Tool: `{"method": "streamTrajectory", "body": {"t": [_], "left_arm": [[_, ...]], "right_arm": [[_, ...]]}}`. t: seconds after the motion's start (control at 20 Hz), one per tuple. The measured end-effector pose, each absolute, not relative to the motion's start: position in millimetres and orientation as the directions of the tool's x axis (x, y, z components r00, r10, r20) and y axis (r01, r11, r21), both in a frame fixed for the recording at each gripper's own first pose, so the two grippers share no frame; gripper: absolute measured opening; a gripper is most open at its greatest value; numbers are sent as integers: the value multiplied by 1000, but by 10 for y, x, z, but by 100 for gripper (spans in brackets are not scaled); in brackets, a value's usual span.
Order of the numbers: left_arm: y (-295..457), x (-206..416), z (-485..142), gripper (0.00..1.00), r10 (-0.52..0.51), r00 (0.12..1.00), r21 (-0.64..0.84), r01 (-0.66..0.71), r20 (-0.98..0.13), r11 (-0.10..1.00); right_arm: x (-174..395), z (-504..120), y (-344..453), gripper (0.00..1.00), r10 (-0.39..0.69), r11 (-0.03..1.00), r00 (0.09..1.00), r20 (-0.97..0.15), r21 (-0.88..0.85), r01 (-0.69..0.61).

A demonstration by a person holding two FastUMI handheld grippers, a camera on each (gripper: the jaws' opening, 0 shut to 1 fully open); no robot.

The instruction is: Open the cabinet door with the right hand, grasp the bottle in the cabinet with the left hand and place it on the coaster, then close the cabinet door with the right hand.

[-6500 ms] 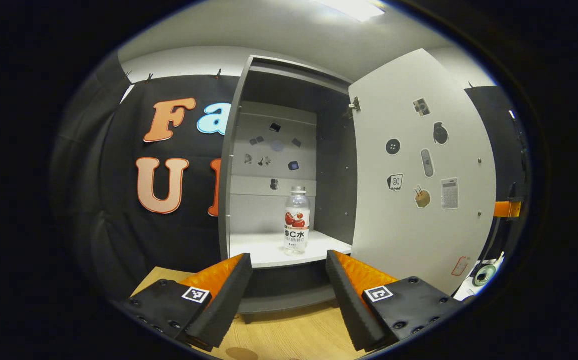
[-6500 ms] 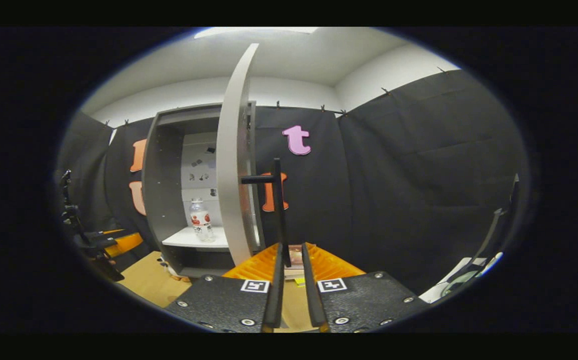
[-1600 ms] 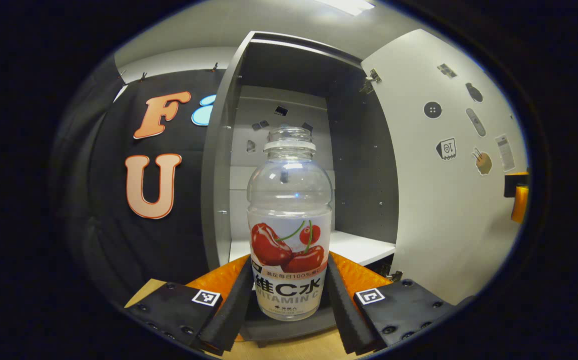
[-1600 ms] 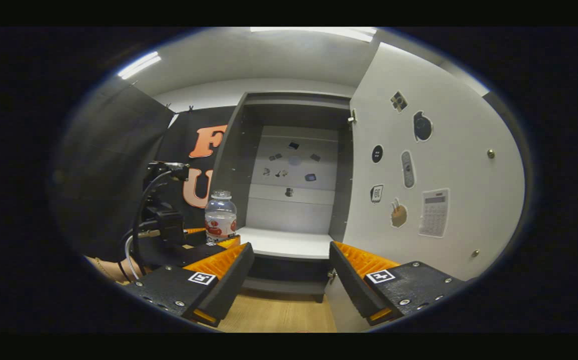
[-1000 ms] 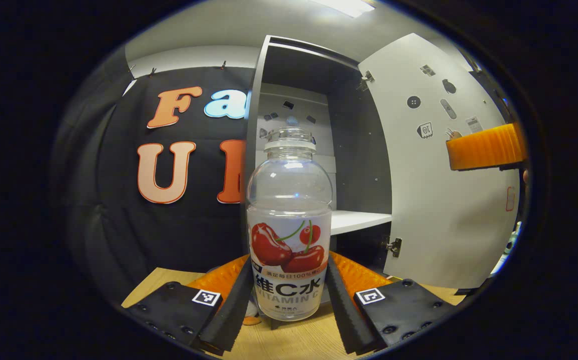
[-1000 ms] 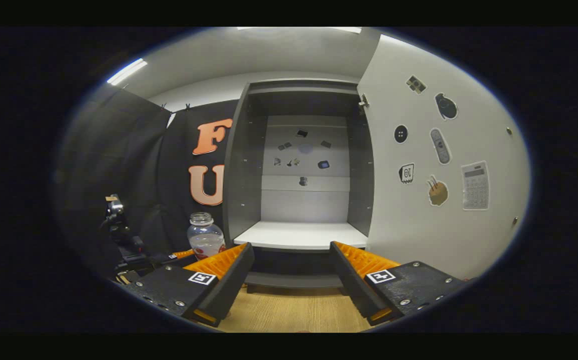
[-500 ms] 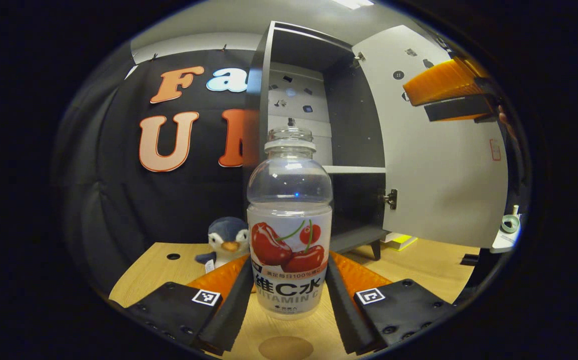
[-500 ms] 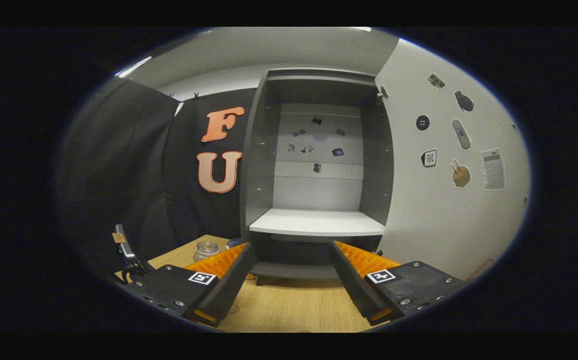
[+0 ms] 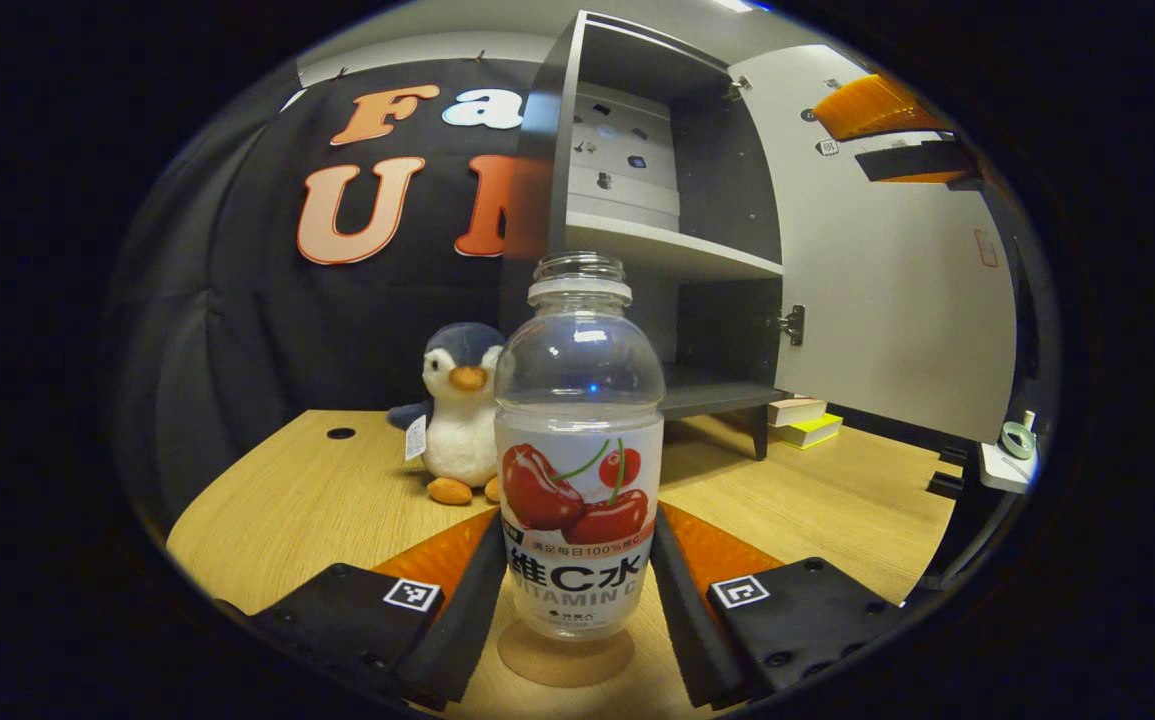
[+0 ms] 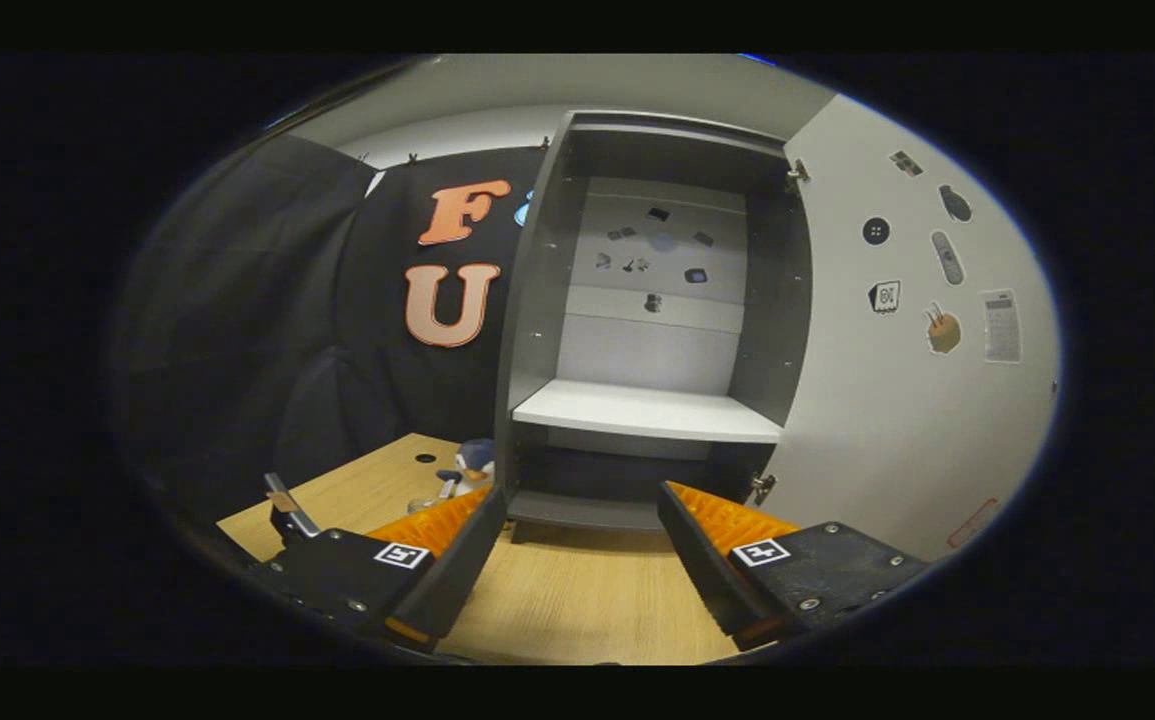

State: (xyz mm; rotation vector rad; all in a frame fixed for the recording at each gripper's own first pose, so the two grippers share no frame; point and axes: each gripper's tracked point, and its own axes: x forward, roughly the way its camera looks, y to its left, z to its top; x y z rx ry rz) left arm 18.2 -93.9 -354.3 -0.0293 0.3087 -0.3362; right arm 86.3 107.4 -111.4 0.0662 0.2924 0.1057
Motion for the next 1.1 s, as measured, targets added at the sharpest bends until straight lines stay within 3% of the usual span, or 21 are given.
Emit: {"method": "streamTrajectory", "body": {"t": [0.3, 1.1], "left_arm": [[-825, 212, -3893, 83, -277, 889, -91, 261, -364, 961], [-827, 21, -3893, 85, -279, 871, -28, 294, -404, 956]], "right_arm": [[915, -1254, 1075, 95, 110, 994, 940, -324, 54, -98], [878, -1359, 1129, 95, 137, 989, 928, -347, 96, -111]]}}
